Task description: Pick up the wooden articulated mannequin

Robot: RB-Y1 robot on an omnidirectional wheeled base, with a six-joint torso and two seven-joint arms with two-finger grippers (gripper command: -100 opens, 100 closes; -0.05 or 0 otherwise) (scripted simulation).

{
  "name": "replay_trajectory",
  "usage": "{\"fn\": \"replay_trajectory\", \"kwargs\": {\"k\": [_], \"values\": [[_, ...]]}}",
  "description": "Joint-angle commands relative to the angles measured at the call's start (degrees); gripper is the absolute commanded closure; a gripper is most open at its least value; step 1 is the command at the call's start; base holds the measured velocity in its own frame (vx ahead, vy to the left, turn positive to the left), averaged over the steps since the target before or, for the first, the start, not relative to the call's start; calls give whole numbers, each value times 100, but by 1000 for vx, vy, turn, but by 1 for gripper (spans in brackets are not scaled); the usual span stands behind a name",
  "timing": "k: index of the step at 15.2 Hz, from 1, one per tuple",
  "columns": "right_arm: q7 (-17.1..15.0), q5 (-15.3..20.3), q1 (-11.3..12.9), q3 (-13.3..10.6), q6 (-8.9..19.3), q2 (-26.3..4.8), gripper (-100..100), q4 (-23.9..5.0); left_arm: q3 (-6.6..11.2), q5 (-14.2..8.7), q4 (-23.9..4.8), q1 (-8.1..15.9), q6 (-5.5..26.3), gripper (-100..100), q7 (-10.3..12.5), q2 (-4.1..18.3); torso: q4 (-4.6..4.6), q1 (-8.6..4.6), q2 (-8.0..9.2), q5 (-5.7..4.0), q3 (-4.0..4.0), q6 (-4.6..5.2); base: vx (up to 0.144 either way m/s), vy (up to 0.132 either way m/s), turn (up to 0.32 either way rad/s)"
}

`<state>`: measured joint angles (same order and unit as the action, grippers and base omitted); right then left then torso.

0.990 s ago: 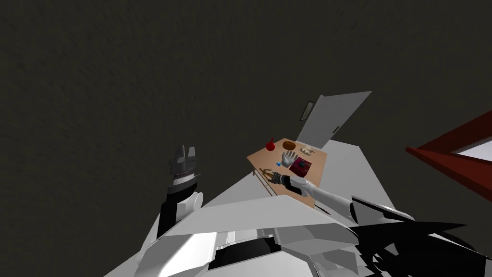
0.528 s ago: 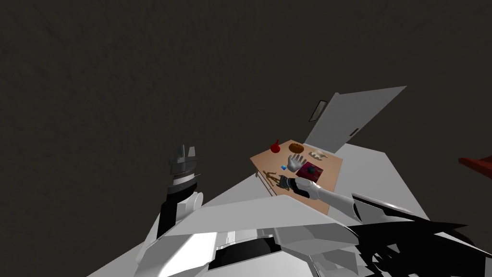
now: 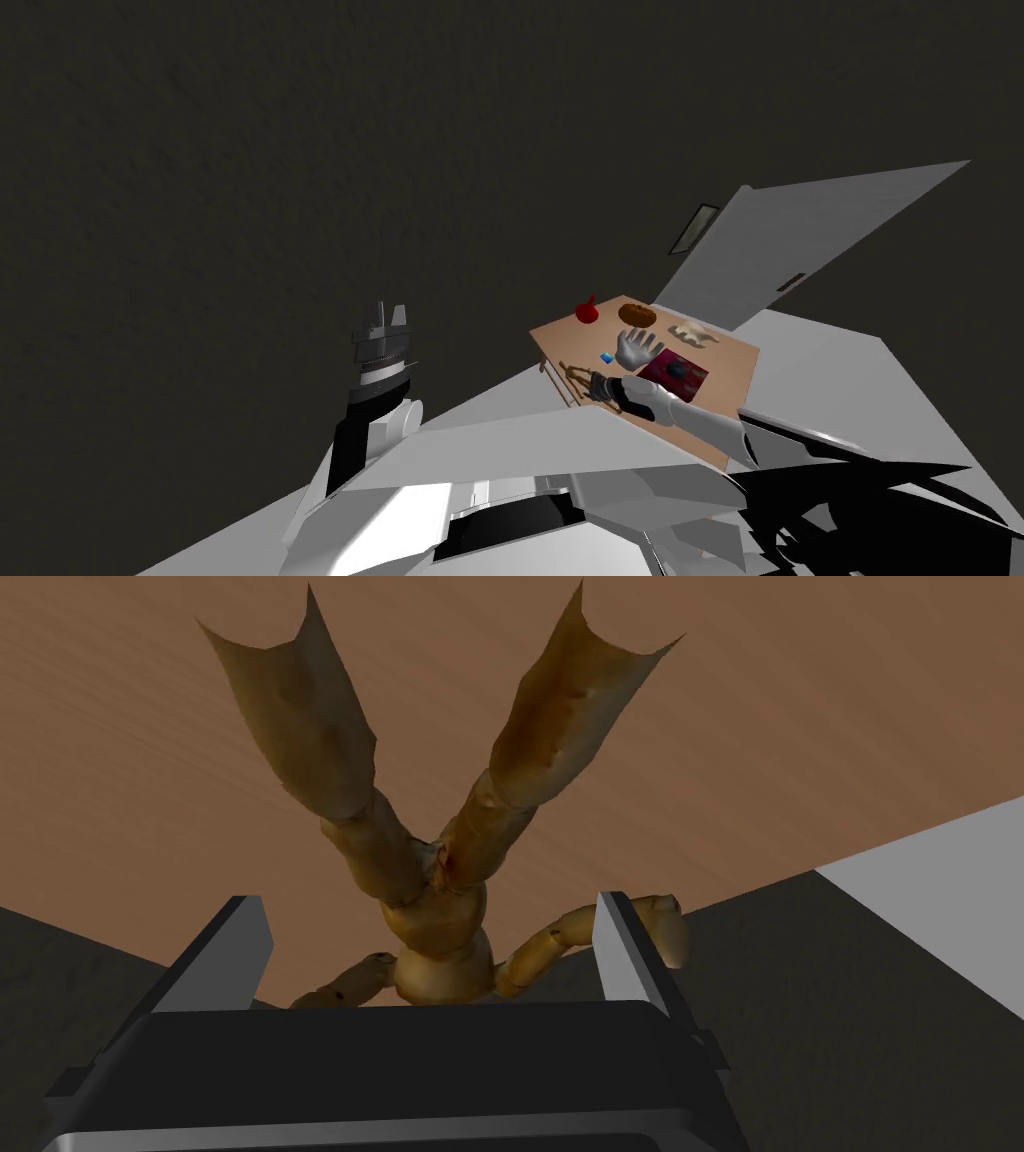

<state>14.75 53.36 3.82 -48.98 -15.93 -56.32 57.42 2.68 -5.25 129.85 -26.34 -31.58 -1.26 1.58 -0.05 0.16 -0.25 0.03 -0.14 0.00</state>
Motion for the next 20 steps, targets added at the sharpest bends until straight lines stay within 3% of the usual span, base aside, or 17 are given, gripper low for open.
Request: {"fn": "replay_trajectory", "kwargs": {"k": [1,4,5,7,8,9,11,12,15,16,19,20], "values": [[286,-94,-286,286,-210,153,-100,-158,0,0,0,0,0,0,0,0,0,0,0,0,0,0,41,28,178],[429,-94,-390,597,-210,153,-100,-158,0,0,0,0,0,0,0,0,-8,-3,-2,-19,-5,-4,34,16,86],[650,-180,-631,747,-413,298,-100,-321,0,0,0,0,0,0,0,0,-7,-5,1,-19,-3,-3,22,31,215],[802,-180,-724,1066,-413,298,-100,-321,-1,0,0,1,0,0,0,0,-16,-6,-7,-41,-11,-14,29,23,137],[1036,-266,-922,1219,-616,443,-100,-483,0,0,0,0,0,0,0,0,-19,-15,-12,-47,-16,-14,34,32,224],[1174,-266,-1057,1404,-616,443,-100,-483,-1,0,0,1,0,0,0,0,-22,-16,-18,-51,-19,-18,47,30,205],[1174,-266,-1057,1577,-616,443,-100,-483,0,0,0,0,0,0,0,0,-26,-18,-25,-58,-25,-17,27,19,15],[1433,-352,-1328,1769,-819,588,-100,-646,0,0,0,0,0,0,0,0,-26,-21,-23,-59,-25,-16,27,25,179],[1547,-352,-1391,2066,-819,588,-100,-646,0,0,0,0,0,0,0,0,-26,-21,-25,-59,-26,-19,28,17,99],[1738,-438,-1682,2210,-1021,733,-100,-808,0,0,0,0,0,0,0,0,-26,-24,-24,-59,-25,-17,36,24,191],[1920,-438,-1724,2544,-1021,733,-100,-808,0,0,0,0,0,0,0,0,-36,-37,-35,-88,-35,-22,31,14,97],[1920,-438,-1724,2556,-1021,733,-100,-808,0,0,0,0,0,0,0,0,-36,-42,-34,-89,-35,-21,4,7,-23]]}}
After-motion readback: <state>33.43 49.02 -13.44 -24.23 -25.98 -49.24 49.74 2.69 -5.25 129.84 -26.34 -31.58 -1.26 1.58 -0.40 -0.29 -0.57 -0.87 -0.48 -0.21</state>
